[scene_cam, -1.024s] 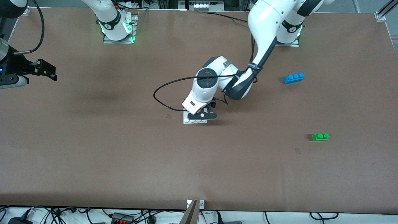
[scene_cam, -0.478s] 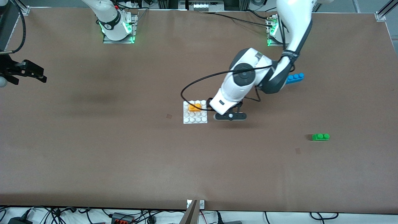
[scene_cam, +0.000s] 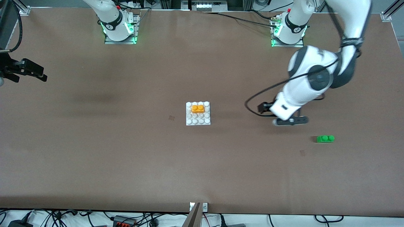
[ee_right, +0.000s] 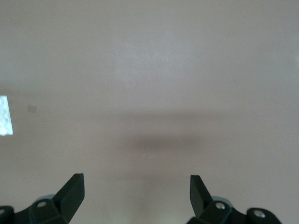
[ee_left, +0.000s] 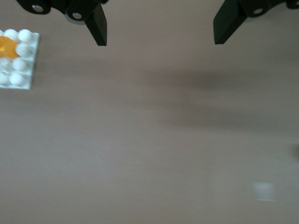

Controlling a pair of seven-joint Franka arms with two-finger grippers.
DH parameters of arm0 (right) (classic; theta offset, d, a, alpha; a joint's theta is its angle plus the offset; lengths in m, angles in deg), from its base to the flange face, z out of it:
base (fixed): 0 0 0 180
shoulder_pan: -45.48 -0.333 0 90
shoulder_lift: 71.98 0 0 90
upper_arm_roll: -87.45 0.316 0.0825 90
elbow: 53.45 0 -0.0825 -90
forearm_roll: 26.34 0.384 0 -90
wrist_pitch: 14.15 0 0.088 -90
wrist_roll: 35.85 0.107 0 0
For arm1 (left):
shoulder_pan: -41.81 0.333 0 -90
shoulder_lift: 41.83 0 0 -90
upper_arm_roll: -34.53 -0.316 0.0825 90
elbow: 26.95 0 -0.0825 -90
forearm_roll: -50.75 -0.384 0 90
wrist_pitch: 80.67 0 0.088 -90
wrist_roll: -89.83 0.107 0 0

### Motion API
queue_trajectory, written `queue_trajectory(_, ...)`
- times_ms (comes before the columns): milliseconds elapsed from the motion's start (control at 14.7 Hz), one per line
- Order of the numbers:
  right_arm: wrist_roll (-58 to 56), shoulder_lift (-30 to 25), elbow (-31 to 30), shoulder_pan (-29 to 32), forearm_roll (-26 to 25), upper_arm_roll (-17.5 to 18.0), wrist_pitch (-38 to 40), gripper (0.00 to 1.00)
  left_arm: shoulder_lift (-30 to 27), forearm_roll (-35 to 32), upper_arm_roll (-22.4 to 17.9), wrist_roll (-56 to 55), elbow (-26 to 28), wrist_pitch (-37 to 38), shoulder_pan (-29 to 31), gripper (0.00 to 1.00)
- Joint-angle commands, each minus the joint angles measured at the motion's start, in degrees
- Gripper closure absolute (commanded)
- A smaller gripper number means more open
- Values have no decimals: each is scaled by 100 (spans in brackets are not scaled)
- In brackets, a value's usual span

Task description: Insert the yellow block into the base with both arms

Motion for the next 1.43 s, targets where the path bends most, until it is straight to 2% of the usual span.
queue_trajectory(0,460,-127,-82,13,101,17,83,0,-799,129,58,518,551,14,681,0)
queue_trajectory(137,399,-327,-343,13,101,17,-31,0,-1220,77,57,1027,569,223,1016,0)
queue_trajectory(273,399,-749,-896,13,92,17,-381,0,-1555,59,57,1100,280,890,1227,0)
queue_trajectory(410,216,-777,-917,39,92,9,-348,0,-1583,59,49,1100,-446,1863,1280,0)
queue_trajectory(546,-180,-742,-855,66,83,0,-348,0,-1574,-55,57,1170,-941,2394,1368,0)
queue_trajectory(887,-190,-654,-715,136,57,0,-321,0,-1452,-161,84,1179,-1259,2836,1368,0)
queue_trajectory(1092,-173,-637,-627,136,22,9,-85,0,-1154,-187,75,1170,-1706,3379,1342,0)
queue_trajectory(1365,-173,-619,-626,136,22,9,-84,0,-1029,-380,137,1196,-1848,3477,1403,0)
